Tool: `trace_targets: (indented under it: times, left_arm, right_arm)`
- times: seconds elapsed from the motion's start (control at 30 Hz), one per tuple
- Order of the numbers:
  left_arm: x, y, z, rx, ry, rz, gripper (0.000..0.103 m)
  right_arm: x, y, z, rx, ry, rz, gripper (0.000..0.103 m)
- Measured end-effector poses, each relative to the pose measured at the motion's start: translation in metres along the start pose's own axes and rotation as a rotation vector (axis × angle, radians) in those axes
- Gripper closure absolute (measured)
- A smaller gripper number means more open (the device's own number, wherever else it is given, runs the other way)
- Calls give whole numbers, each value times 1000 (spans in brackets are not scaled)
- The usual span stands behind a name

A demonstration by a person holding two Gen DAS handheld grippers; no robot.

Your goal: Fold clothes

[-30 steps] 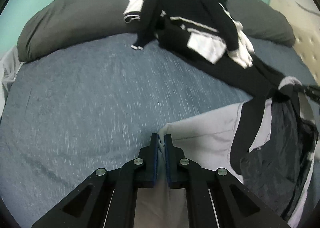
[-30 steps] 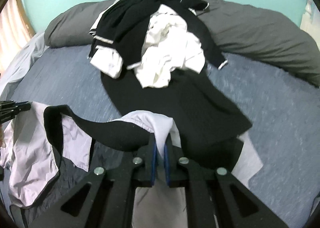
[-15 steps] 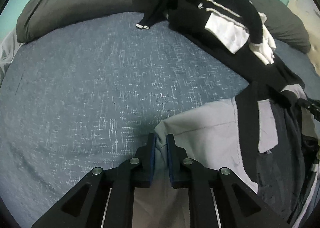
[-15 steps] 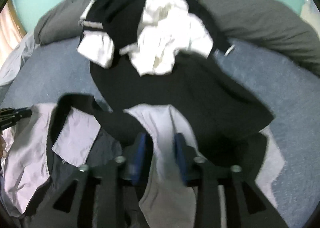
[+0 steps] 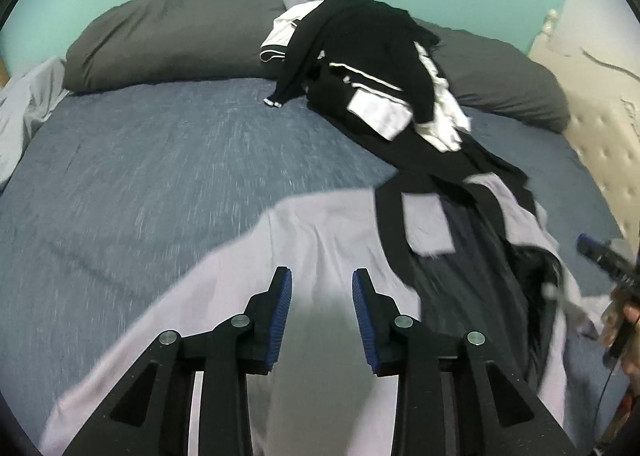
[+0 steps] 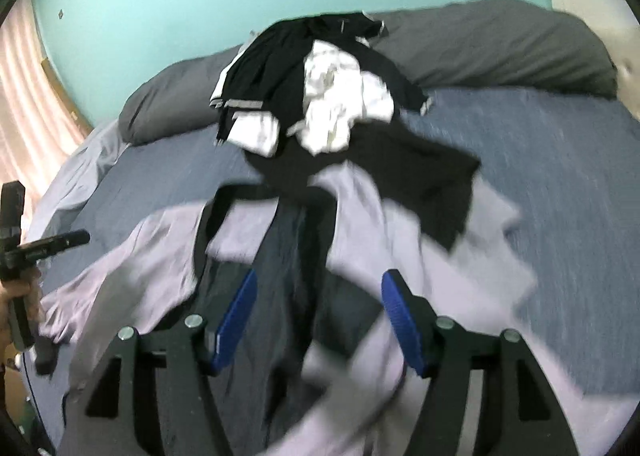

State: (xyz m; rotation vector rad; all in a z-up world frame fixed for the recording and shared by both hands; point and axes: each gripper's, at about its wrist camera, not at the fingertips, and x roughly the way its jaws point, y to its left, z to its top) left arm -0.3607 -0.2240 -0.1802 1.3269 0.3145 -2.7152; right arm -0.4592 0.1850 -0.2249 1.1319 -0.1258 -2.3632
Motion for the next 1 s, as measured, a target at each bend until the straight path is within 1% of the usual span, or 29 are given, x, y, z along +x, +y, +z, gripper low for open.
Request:
trace_targets:
  times: [0.17, 0.37, 0.47, 0.6, 0.73, 0.83, 1.0]
  left_arm:
    - [-45, -2, -59, -26, -10, -33, 68]
    - [-80, -4, -125, -52, 14, -33, 67]
    - [-95, -3, -154, -67, 27, -33, 67]
    - [-110, 1, -185, -79, 44, -30, 67]
    - [-125, 4, -215, -91, 61, -26, 67]
    - [-136, 7, -238, -101, 74, -24, 67]
    - [-152, 13, -265, -111, 93, -23, 67]
  right_arm:
    - [-33, 13, -69, 5, 39, 37, 37]
    - [-66, 38, -139, -5, 102, 76, 37]
    - [-81, 52, -162, -35, 126, 92, 37]
    - [-92, 74, -191, -81, 192, 139, 37]
    - [-97, 90, -217, -111, 253, 168, 37]
    - [-96, 98, -233, -107, 295, 192, 37]
    - [-90, 110, -250, -110, 333, 203, 37]
